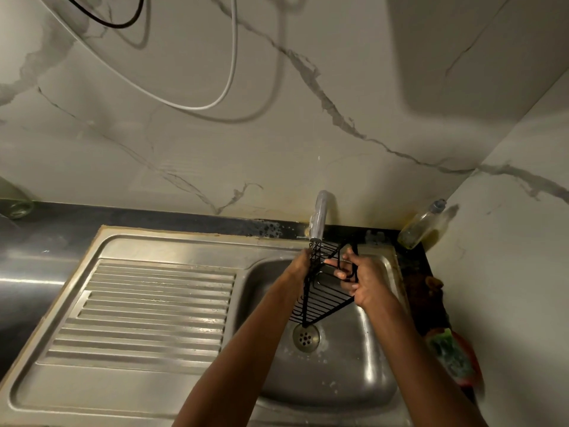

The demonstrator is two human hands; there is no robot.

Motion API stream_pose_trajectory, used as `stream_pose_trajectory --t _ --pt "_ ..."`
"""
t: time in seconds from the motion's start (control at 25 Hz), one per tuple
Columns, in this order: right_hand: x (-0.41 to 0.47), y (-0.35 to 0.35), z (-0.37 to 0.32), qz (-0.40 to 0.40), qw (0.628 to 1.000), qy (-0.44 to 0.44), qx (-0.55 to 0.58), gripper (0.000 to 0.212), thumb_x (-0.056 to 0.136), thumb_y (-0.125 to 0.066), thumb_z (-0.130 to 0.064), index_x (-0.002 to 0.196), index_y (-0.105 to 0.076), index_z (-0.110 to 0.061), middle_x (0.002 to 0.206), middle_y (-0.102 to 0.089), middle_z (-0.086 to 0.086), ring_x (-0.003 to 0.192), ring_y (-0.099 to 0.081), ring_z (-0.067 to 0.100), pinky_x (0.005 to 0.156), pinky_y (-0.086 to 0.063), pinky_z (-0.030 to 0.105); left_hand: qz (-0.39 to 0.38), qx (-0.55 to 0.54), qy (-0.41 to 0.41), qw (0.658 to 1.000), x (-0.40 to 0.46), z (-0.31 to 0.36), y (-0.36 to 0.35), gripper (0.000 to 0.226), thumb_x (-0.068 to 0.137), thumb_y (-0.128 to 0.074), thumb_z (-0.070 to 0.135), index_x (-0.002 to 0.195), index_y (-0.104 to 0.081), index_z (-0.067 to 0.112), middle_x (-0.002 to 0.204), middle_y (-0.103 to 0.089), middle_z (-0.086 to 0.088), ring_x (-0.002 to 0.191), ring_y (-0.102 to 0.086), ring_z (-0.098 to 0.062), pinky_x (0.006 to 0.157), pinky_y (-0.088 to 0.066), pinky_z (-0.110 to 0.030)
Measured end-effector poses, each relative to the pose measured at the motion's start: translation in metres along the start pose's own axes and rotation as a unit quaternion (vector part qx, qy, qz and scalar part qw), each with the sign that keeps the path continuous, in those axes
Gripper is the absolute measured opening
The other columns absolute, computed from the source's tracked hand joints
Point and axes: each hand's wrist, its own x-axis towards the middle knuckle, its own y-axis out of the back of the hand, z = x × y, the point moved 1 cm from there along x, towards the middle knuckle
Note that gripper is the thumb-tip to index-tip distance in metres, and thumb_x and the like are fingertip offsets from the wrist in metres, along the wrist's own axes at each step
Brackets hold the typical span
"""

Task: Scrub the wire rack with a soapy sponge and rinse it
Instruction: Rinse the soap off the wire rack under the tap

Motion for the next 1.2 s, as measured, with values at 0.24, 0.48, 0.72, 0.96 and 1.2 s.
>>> stream_pose_trajectory --t 0.24,0.48,0.72,0.96,1.2 --pt "-0.004 0.011 0.010 -0.006 0.998 -0.002 -0.057 0.029 0.105 -0.044 -0.029 0.082 -0.050 -0.013 0.100 -0.072 0.031 0.037 -0.044 0.014 0.028 -0.019 0.015 -0.017 -0.017 0.028 0.999 0.012 -0.003 -0.005 0.056 0.110 -0.024 0.037 0.115 -0.069 0.004 0.102 -0.073 -0.015 0.086 -0.066 -0.023 0.074 -0.054 -0.031" --pt "-0.007 0.029 0.007 0.019 0.999 0.014 -0.041 0.030 0.105 -0.044 -0.025 0.079 -0.051 -0.012 0.097 -0.074 0.028 0.036 -0.043 0.011 0.029 -0.017 0.013 -0.009 0.020 -0.003 1.000 0.017 -0.018 -0.022 0.044 0.107 -0.040 0.041 0.116 -0.070 0.009 0.113 -0.073 -0.013 0.102 -0.067 -0.025 0.093 -0.054 -0.039" --pt "0.011 0.014 0.009 0.018 0.998 0.008 -0.055 0.029 0.106 -0.043 -0.027 0.081 -0.050 -0.012 0.103 -0.072 0.030 0.036 -0.044 0.012 0.027 -0.019 0.014 -0.032 0.028 -0.031 0.999 -0.006 -0.007 -0.016 0.054 0.111 -0.023 0.031 0.087 -0.069 0.015 0.075 -0.074 -0.002 0.071 -0.069 -0.013 0.060 -0.050 -0.026" --pt "0.009 -0.006 0.017 0.029 0.999 -0.015 -0.027 0.028 0.106 -0.042 -0.024 0.082 -0.049 -0.012 0.085 -0.075 0.023 0.034 -0.044 0.012 0.030 -0.018 0.014 -0.066 0.027 -0.036 0.997 0.009 -0.003 -0.006 0.057 0.104 -0.033 0.043 0.101 -0.078 0.009 0.096 -0.079 -0.012 0.084 -0.070 -0.023 0.097 -0.054 -0.043" --pt "-0.002 -0.003 0.009 -0.011 1.000 -0.025 -0.015 0.030 0.106 -0.041 -0.024 0.079 -0.048 -0.013 0.096 -0.073 0.029 0.036 -0.044 0.013 0.027 -0.019 0.015 -0.019 -0.007 0.014 1.000 0.034 -0.010 0.005 0.068 0.109 -0.024 0.052 0.125 -0.069 0.004 0.102 -0.075 -0.014 0.090 -0.069 -0.024 0.082 -0.057 -0.033"
